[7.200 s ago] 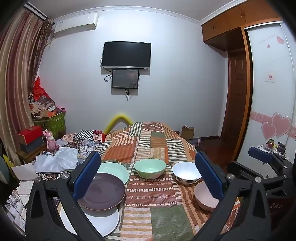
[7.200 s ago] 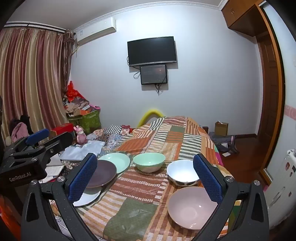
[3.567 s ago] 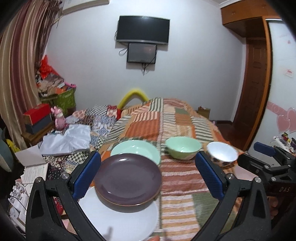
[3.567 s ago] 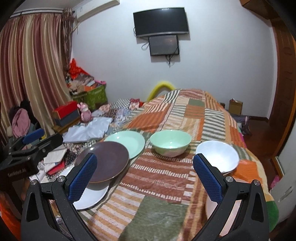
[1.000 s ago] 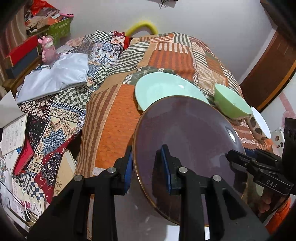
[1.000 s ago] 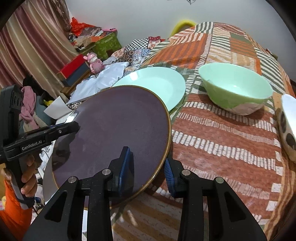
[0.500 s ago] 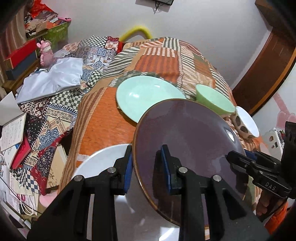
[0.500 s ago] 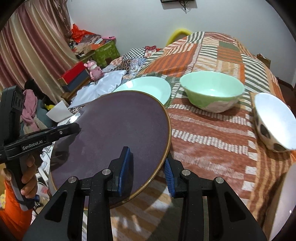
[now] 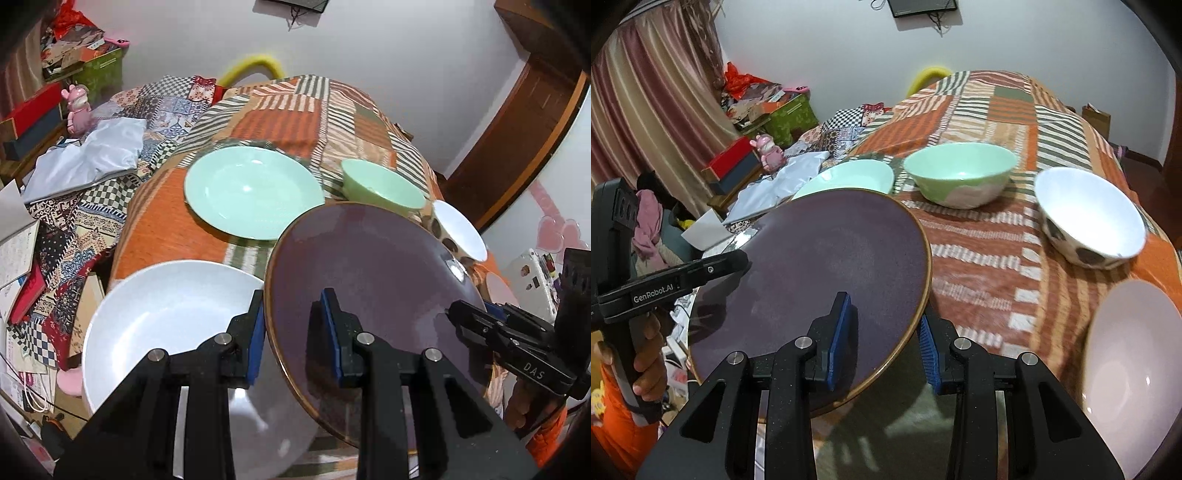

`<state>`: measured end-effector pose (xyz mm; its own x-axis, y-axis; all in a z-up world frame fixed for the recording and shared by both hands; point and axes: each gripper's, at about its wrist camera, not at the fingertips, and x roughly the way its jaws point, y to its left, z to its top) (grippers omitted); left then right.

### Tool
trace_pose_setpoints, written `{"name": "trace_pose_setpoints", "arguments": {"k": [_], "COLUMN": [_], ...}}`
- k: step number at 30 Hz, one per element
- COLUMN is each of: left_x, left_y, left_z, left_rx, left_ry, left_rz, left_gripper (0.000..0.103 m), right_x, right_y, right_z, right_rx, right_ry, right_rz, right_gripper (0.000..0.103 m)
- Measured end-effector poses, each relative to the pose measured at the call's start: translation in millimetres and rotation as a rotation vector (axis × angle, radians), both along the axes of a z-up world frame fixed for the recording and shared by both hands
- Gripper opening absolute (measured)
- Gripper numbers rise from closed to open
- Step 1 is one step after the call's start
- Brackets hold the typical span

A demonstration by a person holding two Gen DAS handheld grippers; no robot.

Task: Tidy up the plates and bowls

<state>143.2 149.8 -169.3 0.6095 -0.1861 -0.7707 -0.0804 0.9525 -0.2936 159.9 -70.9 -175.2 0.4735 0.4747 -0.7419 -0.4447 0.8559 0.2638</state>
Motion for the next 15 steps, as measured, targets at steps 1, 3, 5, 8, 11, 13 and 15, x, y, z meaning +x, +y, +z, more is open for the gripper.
{"name": "trace_pose_setpoints", "arguments": {"k": [1, 3, 5, 8, 11, 13, 15], "left_x": [0, -1, -3, -7, -9, -9, -11], "left_y": [-4, -13, -22, -33, -42, -47, -51], "left_z": [-1, -1, -1, -2, -7, -11, -16], "left_rx": [0.002, 0.008, 0.016, 0.025, 0.02, 0.013, 0.005], "left_ry": [0.005, 0.011, 0.01, 0.011, 0.026, 0.041, 0.051], "left_rz": [-0.003, -0.011, -0.02, -0.032, -0.043, -0.048, -0.053], "left_gripper": [0.029, 0.029, 0.029, 0.029, 0.029, 0.029, 0.029], "right_x": [-1, -5, -9, -14, -20, -23, -26], "right_y": [-4, -11, -18, -27, -34, -39, -44], "right_z": [-1, -1, -2, -2, -3, -5, -10], "right_rx": [0.002, 0.005, 0.004, 0.0, -0.006, -0.006, -0.011], "right_ry": [0.002, 0.002, -0.005, -0.015, -0.018, -0.011, -0.002], "right_rz": [-0.005, -0.014, -0.023, -0.038, -0.053, -0.062, -0.072], "right_gripper": [0.032, 0.032, 0.032, 0.032, 0.032, 0.032, 0.032]}}
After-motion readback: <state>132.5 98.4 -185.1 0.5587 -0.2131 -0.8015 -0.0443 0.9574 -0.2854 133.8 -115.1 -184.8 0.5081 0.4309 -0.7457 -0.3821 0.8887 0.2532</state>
